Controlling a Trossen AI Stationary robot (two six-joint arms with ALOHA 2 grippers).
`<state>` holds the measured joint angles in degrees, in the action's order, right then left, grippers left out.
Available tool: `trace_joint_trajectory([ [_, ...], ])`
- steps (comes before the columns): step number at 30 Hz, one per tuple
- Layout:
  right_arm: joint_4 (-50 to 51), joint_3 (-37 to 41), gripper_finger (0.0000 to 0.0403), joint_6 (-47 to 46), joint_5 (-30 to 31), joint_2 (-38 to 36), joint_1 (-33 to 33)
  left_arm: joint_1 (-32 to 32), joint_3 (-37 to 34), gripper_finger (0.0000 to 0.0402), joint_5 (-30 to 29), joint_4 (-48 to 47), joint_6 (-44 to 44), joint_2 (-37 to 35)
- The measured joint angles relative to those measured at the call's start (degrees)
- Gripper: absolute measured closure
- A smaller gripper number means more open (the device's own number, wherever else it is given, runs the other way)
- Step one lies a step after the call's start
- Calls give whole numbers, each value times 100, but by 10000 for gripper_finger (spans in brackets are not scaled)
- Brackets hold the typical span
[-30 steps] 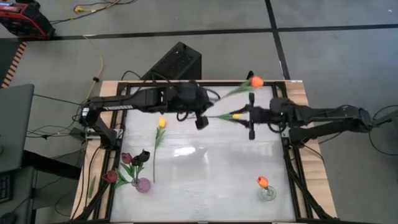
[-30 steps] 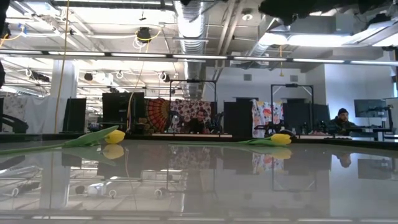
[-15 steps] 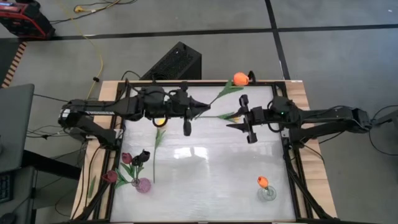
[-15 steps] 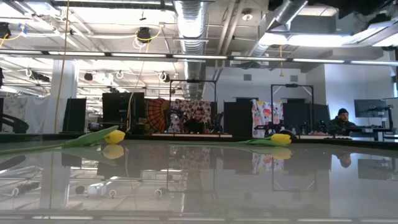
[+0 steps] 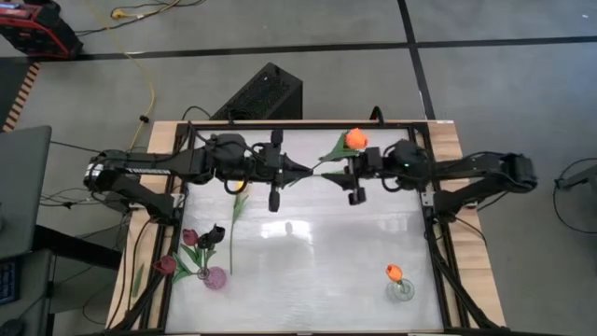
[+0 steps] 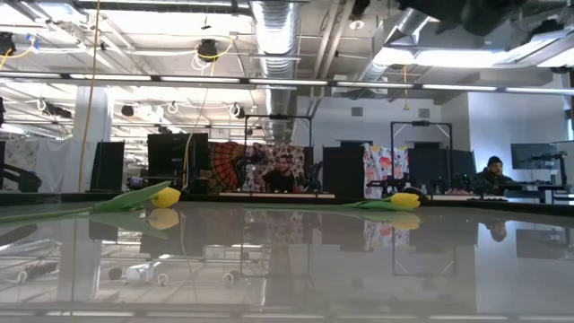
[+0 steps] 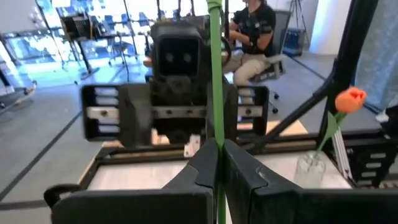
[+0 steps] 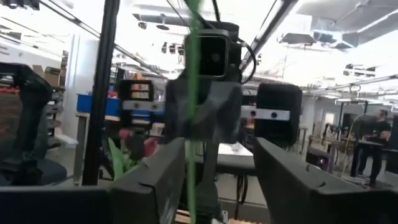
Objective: Sort flowers into vase by color
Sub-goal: Put the orange flower into the transparent flower vase
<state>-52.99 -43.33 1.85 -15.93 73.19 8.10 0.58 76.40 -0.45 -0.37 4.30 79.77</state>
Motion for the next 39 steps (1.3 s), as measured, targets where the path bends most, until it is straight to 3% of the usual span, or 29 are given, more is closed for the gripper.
trace_joint_trajectory([
  [5,-34,-377,161,-7,-72,302,-2,0,0,401,4,-301,119,2],
  [13,36,-490,159,4,-85,304,-2,28,0,401,0,-327,207,2],
  [25,157,-492,188,6,-181,301,-17,118,0,401,-280,-377,45,5],
  [31,104,-493,228,6,-179,301,-20,164,0,401,-297,-510,-195,7],
  [39,59,-495,318,-40,-23,301,-20,164,0,401,-332,-504,-252,9],
])
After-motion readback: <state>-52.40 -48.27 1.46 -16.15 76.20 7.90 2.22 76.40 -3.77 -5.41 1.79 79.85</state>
